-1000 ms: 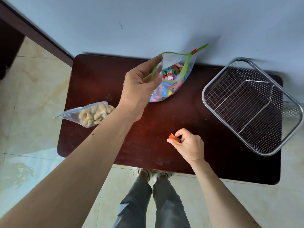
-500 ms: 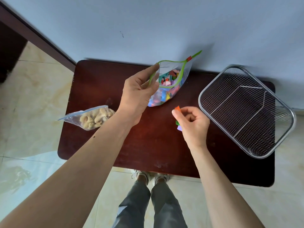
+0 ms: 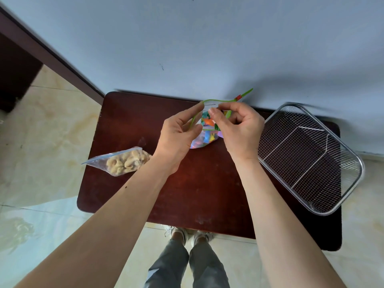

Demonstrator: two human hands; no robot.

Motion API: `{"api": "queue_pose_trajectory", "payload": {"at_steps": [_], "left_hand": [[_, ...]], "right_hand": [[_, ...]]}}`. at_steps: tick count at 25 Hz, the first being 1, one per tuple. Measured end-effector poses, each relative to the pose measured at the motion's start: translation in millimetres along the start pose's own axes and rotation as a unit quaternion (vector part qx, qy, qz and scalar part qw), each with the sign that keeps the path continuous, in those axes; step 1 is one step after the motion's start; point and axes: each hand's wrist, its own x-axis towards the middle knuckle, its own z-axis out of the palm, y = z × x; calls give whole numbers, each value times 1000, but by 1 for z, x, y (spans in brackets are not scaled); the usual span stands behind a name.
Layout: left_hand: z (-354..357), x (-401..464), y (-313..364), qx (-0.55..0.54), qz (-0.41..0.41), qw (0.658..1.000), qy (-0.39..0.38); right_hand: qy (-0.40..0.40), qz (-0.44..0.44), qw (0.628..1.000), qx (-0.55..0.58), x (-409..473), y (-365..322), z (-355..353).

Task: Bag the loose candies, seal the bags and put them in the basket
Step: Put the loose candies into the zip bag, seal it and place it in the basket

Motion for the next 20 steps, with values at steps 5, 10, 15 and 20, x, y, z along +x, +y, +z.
{"api": "queue_pose_trajectory", "payload": {"at_steps": [5, 10, 15, 20], "left_hand": [[2, -2, 1, -5, -8, 1000, -4], [3, -3, 6, -6, -9, 1000, -3], [3, 0, 7, -9, -7, 1000, 2], [3, 2, 7, -5, -6, 1000, 8]], "right_hand": [[42, -15, 998, 43, 14, -19, 12], [72, 33, 984, 157, 29, -34, 37], [77, 32, 978, 190, 31, -31, 42], [64, -3, 980, 190, 31, -28, 39]]}}
